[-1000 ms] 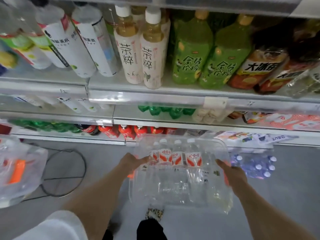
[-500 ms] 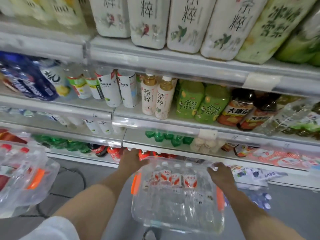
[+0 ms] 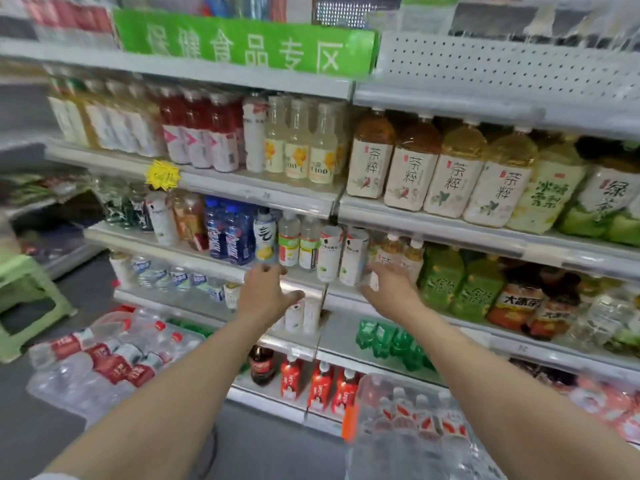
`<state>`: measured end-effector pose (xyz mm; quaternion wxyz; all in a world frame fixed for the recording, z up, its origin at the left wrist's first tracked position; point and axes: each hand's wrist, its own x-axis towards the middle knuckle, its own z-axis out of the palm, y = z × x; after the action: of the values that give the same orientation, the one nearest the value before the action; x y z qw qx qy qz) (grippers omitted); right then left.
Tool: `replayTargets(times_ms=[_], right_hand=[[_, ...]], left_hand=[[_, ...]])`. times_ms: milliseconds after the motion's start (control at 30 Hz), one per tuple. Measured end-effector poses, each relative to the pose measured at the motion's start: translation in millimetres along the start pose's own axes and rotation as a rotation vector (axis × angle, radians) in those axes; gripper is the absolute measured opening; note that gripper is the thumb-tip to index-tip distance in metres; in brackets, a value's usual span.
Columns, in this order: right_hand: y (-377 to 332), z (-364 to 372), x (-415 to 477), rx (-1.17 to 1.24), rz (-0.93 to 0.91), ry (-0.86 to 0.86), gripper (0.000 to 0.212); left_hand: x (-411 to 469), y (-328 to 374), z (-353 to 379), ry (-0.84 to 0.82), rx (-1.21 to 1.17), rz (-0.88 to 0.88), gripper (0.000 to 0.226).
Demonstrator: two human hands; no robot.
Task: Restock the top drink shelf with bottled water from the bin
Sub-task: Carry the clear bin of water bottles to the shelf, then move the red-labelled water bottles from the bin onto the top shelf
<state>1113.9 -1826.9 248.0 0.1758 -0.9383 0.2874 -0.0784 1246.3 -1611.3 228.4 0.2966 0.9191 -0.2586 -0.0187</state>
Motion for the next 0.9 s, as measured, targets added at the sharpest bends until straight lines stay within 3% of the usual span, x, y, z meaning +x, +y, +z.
replayTargets(times_ms=[433, 633, 900], right_hand=[[-241, 69, -55, -0.034, -0.321, -0.033, 0.059], [-301, 117, -37, -0.043, -0.337, -0.094, 0.056], [-356, 215, 63, -0.02, -0.329, -0.227, 0.056]], left_hand=[[-86, -187, -163, 0.198, 0.067, -0.142, 0.056], [-75, -252, -178, 0.202, 0.031, -0.215, 0.055], [7, -349, -163, 0.137, 0.068, -0.349, 0.053]])
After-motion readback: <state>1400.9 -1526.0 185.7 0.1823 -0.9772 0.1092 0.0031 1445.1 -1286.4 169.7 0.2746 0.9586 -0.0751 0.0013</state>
